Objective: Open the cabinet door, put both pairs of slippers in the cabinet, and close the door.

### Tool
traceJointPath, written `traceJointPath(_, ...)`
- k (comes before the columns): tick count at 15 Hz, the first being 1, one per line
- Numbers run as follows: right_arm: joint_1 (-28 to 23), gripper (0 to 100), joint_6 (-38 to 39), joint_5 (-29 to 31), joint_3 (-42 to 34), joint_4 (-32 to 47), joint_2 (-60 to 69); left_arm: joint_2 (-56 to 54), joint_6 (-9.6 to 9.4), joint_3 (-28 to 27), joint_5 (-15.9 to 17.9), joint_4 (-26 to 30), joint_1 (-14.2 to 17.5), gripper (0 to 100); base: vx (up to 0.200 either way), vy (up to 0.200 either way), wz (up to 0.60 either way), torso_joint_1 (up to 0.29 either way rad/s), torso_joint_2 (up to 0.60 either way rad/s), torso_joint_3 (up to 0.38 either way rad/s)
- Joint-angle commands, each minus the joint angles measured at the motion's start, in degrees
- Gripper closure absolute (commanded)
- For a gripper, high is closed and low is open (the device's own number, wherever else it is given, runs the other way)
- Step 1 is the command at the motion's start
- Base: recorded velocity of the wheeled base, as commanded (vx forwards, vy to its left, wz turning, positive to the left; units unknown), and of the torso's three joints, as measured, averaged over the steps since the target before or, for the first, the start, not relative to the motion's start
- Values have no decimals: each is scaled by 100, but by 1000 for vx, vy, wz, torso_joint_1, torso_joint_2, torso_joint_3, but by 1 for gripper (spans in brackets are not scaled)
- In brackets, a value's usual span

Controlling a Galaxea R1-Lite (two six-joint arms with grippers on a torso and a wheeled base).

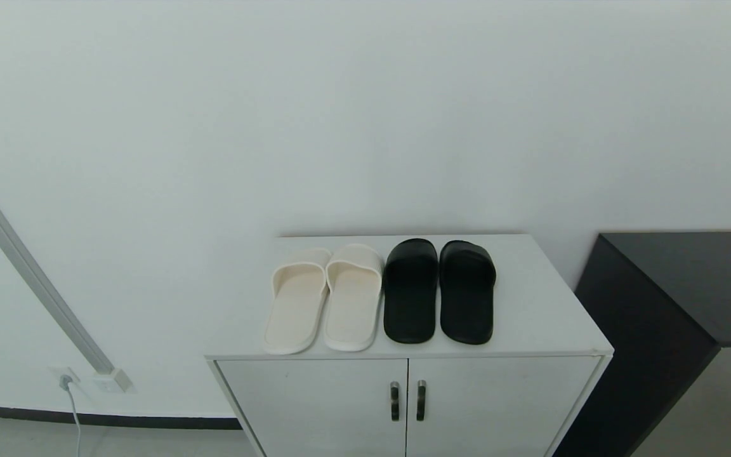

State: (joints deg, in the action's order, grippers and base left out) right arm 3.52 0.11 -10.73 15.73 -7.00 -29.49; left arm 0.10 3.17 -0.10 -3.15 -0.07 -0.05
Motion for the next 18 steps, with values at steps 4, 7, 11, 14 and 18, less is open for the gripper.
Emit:
traceJointPath(4, 3023, 0, 648, 2277, 291, -2825, -3748, -1, -44, 1, 77, -1, 5, 100, 0, 0, 0, 0, 0, 0)
traceJointPath(7, 3717, 0, 842, 2716, 1090, -3317, -5014, -1, -36, 1, 77, -1, 5, 100, 0, 0, 0, 0, 0, 0)
traceJointPath(11, 4025, 0, 1088, 3507, 2426, -3378, -6411, -1, -44, 1, 77, -1, -4, 100, 0, 0, 0, 0, 0, 0)
traceJointPath(14, 4200, 0, 1211, 4070, 3376, -3387, -7457, -1, -44, 1, 86, -1, -4, 100, 0, 0, 0, 0, 0, 0)
traceJointPath(18, 4236, 0, 1386, 4791, 4650, -3343, -8556, 8, -44, 1, 86, 7, -4, 100, 0, 0, 0, 0, 0, 0)
